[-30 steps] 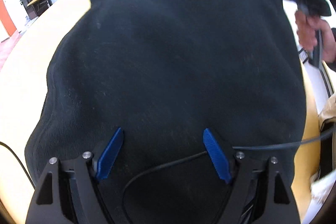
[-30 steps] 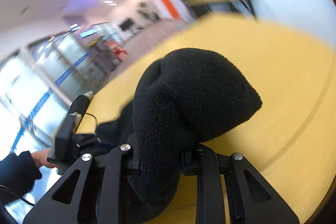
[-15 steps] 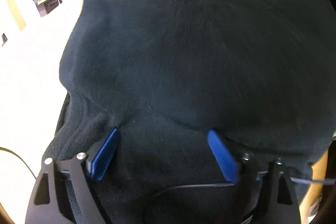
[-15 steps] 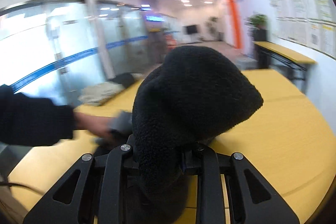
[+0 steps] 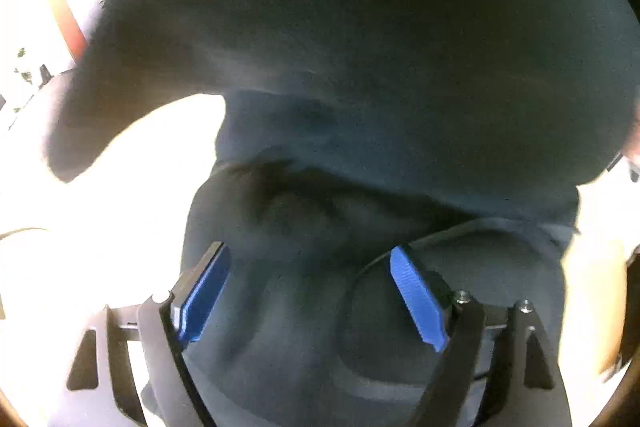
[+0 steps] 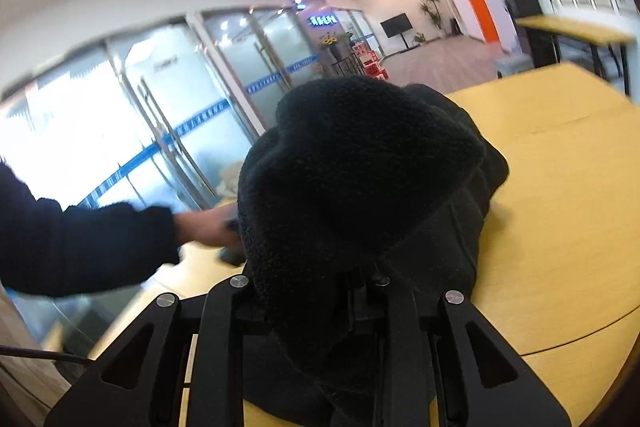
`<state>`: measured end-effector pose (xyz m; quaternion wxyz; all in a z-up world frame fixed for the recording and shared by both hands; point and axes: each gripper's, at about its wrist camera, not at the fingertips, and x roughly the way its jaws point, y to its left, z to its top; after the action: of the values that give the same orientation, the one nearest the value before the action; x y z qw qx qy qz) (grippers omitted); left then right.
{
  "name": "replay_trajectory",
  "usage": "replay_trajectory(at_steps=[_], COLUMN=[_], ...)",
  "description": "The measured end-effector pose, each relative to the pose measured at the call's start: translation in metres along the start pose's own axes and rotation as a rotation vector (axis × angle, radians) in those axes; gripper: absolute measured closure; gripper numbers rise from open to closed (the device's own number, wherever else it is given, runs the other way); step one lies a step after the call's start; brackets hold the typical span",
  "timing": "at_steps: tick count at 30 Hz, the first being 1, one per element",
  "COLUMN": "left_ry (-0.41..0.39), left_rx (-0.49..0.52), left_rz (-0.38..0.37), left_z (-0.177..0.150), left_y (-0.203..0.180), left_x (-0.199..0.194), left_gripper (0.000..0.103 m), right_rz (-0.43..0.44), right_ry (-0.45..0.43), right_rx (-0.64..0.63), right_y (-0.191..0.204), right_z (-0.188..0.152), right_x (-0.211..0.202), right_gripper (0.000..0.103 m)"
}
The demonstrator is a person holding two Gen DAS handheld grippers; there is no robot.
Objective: Fold clothes
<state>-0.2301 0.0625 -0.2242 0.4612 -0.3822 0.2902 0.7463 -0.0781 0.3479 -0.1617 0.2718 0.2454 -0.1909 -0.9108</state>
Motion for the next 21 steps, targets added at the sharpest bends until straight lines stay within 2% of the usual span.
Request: replay_trajectory(at_steps=[4,7,10,13,14,16,19,21], left_ry=[0.025,0.072,0.090,0.171,0.175,0.109,0.070,0.055], left_rx=[0.033,0.070,0.096,0.167,0.190,0.177,0.121,0.117], left_rz=[0.091,0.076,0.023,-0.028,-0.037,-0.052,-0.063,-0.058], left_z=[-0.058,-0.082,-0.092,-0.104,-0.109,-0.114,-0.120,-0.121], left_y=[0.005,0.000,-0.012,-0.032,-0.037,-0.037,-0.026,-0.024], left_x=[-0.091,-0.107,-0.074,-0.009,0.003,0.009,0.010,0.011], left_gripper=[0.017,0.017,0.017,0.017,0.017,0.014,0.010,0.008], right_rz=[0.042,0.082,0.110,0.132,0.142,0.163,0.197,0.225], right_ry=[-0.008,0.019,0.058,0.070,0.071,0.069,0.088,0.133], right_rx=[0.012,0.004,-0.037,-0.074,-0.073,-0.069,-0.064,-0.063], right_y=[-0.009,-0.008,0.005,0.023,0.026,0.033,0.042,0.050], right_z=[0.006,0.001,0.001,0.005,0.006,0.008,0.000,-0.009], right_x=[0.003,0.007,0.021,0.031,0.033,0.038,0.048,0.063], right_gripper=[0.080,0.080,0.080,0.080,0.080,0.080,0.080,0.080])
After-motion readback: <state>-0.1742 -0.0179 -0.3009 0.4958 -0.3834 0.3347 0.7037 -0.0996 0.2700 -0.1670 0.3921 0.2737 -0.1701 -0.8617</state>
